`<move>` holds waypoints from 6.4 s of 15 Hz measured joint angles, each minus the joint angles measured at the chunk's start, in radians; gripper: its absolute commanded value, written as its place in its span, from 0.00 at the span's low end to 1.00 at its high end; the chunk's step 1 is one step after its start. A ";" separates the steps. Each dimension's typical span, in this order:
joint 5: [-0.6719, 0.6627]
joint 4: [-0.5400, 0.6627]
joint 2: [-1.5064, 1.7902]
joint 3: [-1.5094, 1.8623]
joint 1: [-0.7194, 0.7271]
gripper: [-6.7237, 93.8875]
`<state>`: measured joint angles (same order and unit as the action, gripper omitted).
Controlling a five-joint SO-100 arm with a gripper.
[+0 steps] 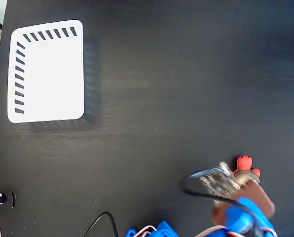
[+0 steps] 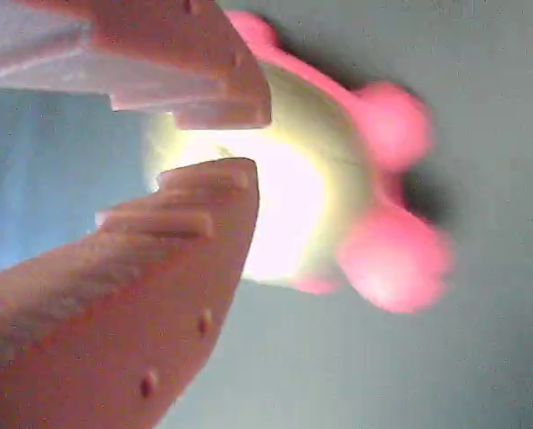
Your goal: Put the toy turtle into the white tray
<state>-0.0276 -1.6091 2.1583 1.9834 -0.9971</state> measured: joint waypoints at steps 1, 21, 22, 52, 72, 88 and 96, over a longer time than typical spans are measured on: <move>-0.014 -0.009 -0.046 -0.014 -0.064 0.07; 0.284 0.009 -0.471 -0.133 -0.161 0.66; 0.284 0.029 -0.480 -0.112 -0.161 0.66; 0.373 0.423 -0.586 0.189 -0.137 0.44; 0.049 0.202 -0.457 -0.021 0.141 0.07; -0.092 -0.028 -0.535 -0.630 0.982 0.07; -0.126 -0.063 -0.942 -1.083 1.221 0.07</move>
<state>-0.1534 -1.6720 1.2164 0.9004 0.2240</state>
